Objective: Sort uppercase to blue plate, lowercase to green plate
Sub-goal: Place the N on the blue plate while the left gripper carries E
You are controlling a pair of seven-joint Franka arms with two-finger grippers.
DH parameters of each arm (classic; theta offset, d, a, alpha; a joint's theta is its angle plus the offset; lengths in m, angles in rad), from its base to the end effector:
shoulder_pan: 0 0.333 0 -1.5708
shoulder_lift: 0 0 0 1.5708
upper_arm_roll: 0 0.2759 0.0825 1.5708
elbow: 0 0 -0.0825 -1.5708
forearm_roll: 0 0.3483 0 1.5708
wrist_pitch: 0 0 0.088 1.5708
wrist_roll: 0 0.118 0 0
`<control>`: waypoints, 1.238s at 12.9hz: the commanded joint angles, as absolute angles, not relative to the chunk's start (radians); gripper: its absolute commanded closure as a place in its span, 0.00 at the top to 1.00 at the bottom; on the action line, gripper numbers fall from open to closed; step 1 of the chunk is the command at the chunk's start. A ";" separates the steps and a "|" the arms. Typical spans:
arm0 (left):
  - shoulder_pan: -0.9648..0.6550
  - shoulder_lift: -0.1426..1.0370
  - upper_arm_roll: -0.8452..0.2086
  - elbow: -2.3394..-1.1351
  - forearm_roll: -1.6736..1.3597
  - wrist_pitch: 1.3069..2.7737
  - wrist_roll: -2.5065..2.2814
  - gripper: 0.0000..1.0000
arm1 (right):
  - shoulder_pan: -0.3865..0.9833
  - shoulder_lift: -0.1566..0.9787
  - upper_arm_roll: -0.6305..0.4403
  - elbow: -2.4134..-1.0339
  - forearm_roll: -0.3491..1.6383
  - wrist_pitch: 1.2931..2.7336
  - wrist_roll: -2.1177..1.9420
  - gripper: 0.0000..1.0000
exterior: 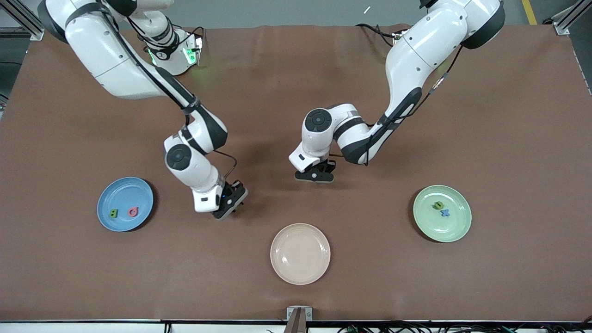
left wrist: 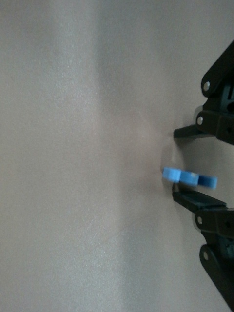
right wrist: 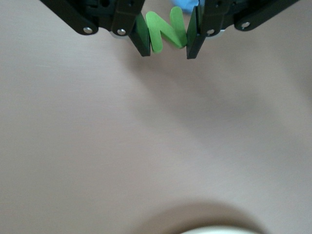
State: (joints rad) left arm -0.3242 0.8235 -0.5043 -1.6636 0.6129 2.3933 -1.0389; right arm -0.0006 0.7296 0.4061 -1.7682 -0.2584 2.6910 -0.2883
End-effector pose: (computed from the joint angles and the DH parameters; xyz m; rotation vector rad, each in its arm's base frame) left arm 0.4520 -0.4399 0.1598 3.1295 -0.1462 0.1207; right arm 0.5912 0.2382 0.1889 -2.7622 -1.1427 -0.3898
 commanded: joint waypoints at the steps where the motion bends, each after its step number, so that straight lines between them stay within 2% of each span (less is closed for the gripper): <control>1: -0.334 0.836 -0.492 -1.646 0.634 2.364 -1.031 0.37 | -0.176 0.721 0.497 -1.766 -0.265 2.678 -0.298 0.11; 3: -0.333 0.828 -0.492 -1.641 0.632 2.326 -1.031 0.12 | -0.283 0.715 0.526 -1.766 -0.276 2.622 -0.308 0.11; 4: -0.330 0.824 -0.494 -1.640 0.634 2.298 -1.034 0.04 | -0.328 0.704 0.531 -1.764 -0.276 2.570 -0.337 0.11; 9: -0.252 0.721 -0.498 -1.647 0.629 2.136 -1.025 0.02 | -0.497 0.617 0.529 -1.720 -0.276 2.239 -0.541 0.12; 12: -0.152 0.674 -0.500 -1.646 0.630 2.051 -0.961 0.00 | -0.575 0.617 0.519 -1.729 -0.282 2.168 -0.607 0.19; 14: -0.048 0.646 -0.508 -1.654 0.623 2.031 -0.907 0.00 | -0.595 0.626 0.496 -1.735 -0.307 2.120 -0.612 0.35; 15: 0.007 0.637 -0.508 -1.666 0.621 2.031 -0.867 0.00 | -0.597 0.630 0.485 -1.738 -0.308 2.106 -0.612 0.52; 16: 0.068 0.638 -0.511 -1.670 0.621 2.031 -0.827 0.00 | -0.597 0.635 0.474 -1.752 -0.308 2.105 -0.612 0.63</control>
